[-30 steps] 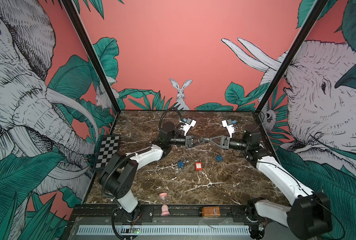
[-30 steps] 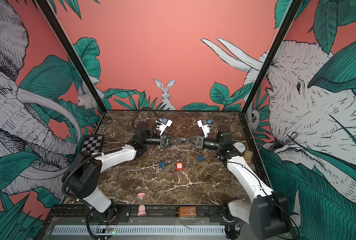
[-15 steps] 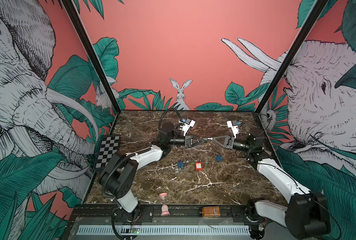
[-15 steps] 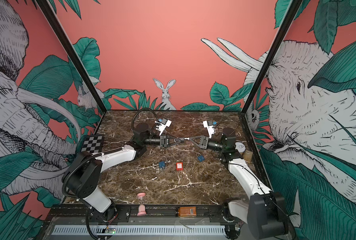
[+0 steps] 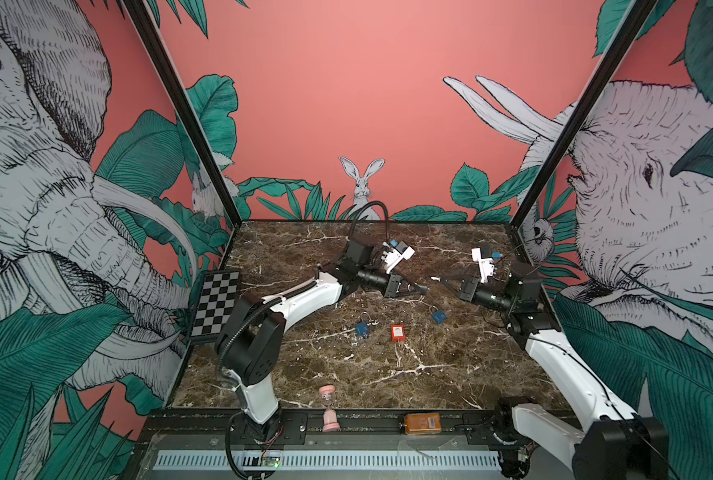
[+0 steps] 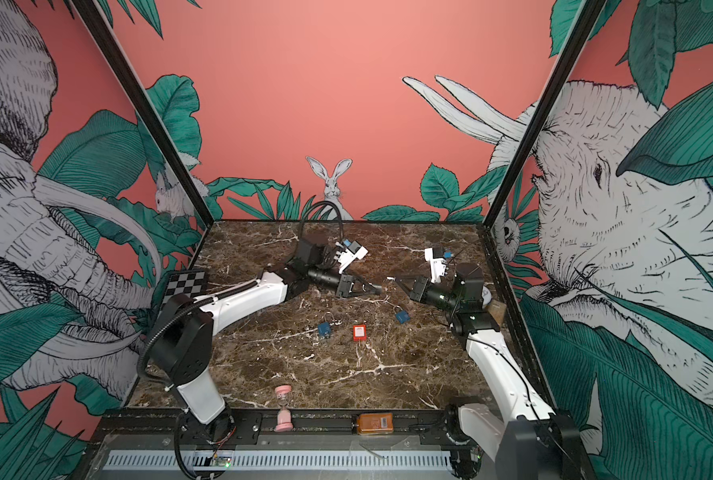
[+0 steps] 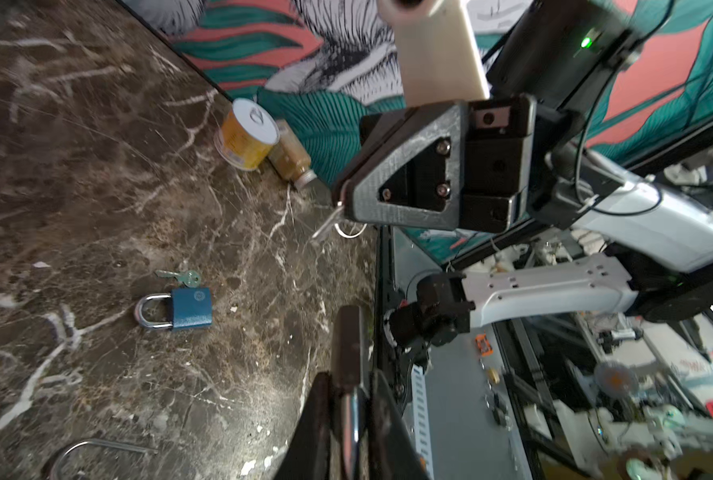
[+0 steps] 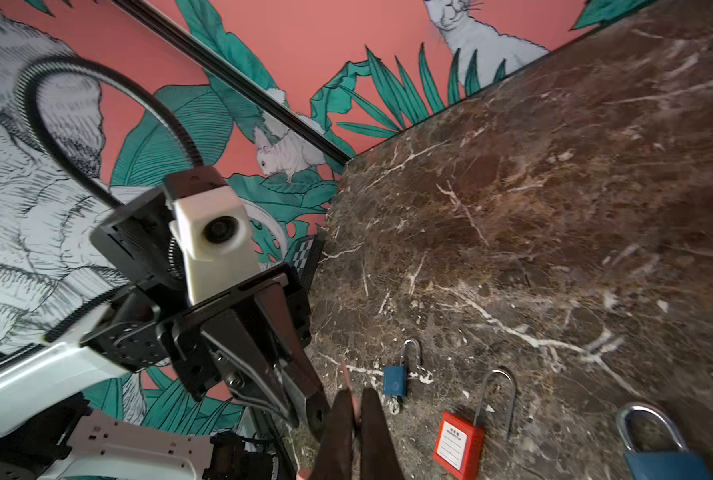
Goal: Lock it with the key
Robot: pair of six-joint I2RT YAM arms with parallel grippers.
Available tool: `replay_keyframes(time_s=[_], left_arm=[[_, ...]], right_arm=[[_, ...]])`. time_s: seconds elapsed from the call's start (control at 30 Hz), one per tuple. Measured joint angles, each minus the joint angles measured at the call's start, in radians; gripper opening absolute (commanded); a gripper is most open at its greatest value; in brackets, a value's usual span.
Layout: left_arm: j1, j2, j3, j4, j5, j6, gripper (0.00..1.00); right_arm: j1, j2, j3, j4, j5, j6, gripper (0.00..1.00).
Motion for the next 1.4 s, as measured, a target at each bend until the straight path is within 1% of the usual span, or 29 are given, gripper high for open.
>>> replay_keyframes(time_s=[0.13,0.2,0.37,0.5,0.67,0.9,1.1,1.33,1.37,1.4], left_arm=[[-0.056,0.136,0.138,-0.269,0.001,0.199,0.00],[-0.068,0.222,0.214,-0.400,-0.006,0.291,0.00],[-0.074,0.408,0.391,-0.680,-0.067,0.472,0.00],[-0.085,0.525,0.507,-0.836,-0.118,0.560,0.00],[-0.121,0.603,0.579,-0.950,-0.151,0.615,0.00],[-0.160,0.670,0.720,-1.044,-0.166,0.650,0.00],[-0.172,0.752,0.844,-1.102,-0.171,0.663,0.00],[-0.172,0.819,0.936,-1.150,-0.164,0.666,0.00],[-0.172,0.825,0.949,-1.154,-0.167,0.666,0.01],[-0.172,0.827,0.956,-1.157,-0.168,0.667,0.04]], right_arm=[[0.008,-0.018,-0.146,0.003,0.096,0.024,0.00],[0.025,-0.026,-0.233,0.014,0.156,0.053,0.00],[0.085,-0.073,-0.370,0.055,0.276,0.107,0.00],[0.092,-0.103,-0.431,0.101,0.345,0.134,0.00],[0.092,-0.107,-0.472,0.138,0.390,0.145,0.00],[0.092,-0.064,-0.499,0.199,0.407,0.147,0.00],[0.092,-0.014,-0.523,0.267,0.409,0.151,0.00],[0.092,0.008,-0.546,0.308,0.415,0.151,0.00],[0.092,0.009,-0.548,0.312,0.417,0.150,0.00],[0.092,0.009,-0.551,0.315,0.419,0.150,0.00]])
